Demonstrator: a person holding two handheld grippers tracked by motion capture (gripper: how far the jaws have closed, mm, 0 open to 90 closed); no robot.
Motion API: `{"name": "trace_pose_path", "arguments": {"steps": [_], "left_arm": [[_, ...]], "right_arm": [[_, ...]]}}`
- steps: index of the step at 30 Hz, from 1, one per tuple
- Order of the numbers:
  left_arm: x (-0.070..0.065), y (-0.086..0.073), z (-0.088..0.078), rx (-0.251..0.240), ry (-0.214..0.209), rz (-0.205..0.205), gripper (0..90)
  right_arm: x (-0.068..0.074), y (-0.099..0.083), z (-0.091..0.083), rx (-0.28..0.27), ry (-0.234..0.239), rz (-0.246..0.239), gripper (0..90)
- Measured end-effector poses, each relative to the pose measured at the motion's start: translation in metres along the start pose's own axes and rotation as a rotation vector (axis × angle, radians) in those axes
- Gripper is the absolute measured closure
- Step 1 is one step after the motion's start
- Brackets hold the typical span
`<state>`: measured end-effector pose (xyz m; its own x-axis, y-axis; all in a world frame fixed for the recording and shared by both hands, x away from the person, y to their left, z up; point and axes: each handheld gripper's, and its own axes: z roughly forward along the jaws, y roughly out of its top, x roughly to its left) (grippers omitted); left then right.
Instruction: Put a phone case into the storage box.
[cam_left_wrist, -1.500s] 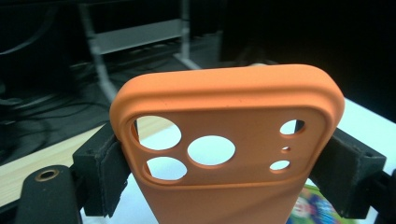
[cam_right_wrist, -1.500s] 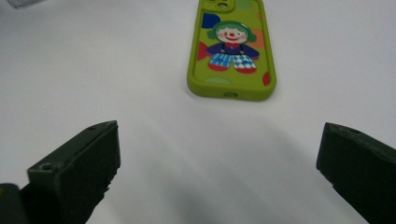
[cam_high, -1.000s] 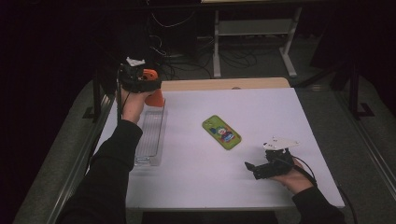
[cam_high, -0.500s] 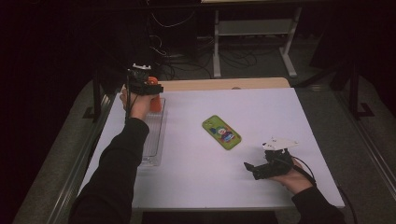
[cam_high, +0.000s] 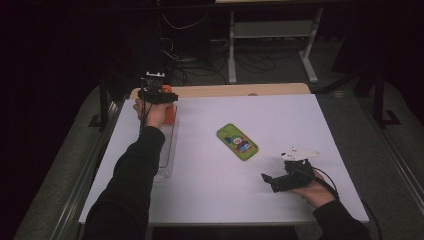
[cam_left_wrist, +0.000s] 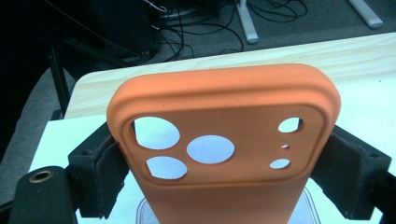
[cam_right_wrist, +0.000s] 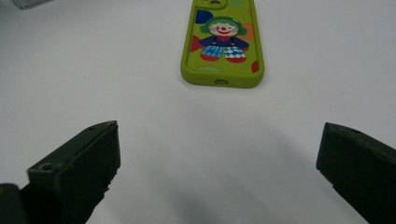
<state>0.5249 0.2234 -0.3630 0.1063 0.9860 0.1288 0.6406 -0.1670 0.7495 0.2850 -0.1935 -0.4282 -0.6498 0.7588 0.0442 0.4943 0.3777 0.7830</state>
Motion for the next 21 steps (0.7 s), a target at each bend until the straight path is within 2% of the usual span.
{"name": "trace_pose_path", "arguments": {"steps": [10, 14, 16, 19, 21], "left_arm": [[-0.0009, -0.0017, 0.0024, 0.002, -0.008, 0.007, 11.8], [0.0015, -0.0011, 0.0024, 0.0, -0.029, 0.006, 2.9], [0.0033, -0.0008, 0.0012, -0.006, -0.051, 0.001, 1.1], [0.0058, 0.0002, -0.001, -0.011, -0.062, 0.012, 0.0], [0.0076, 0.001, -0.0029, -0.014, -0.072, 0.002, 0.0]], "right_arm": [[0.0004, 0.0001, 0.0001, 0.0, 0.002, -0.003, 0.0], [0.0006, 0.0002, -0.0002, -0.001, 0.001, -0.003, 0.0], [0.0006, 0.0003, -0.0002, -0.001, 0.001, -0.002, 0.0], [0.0006, 0.0003, -0.0002, -0.001, 0.001, -0.003, 0.0], [0.0011, 0.0004, -0.0001, -0.004, 0.001, 0.005, 0.0]]}}
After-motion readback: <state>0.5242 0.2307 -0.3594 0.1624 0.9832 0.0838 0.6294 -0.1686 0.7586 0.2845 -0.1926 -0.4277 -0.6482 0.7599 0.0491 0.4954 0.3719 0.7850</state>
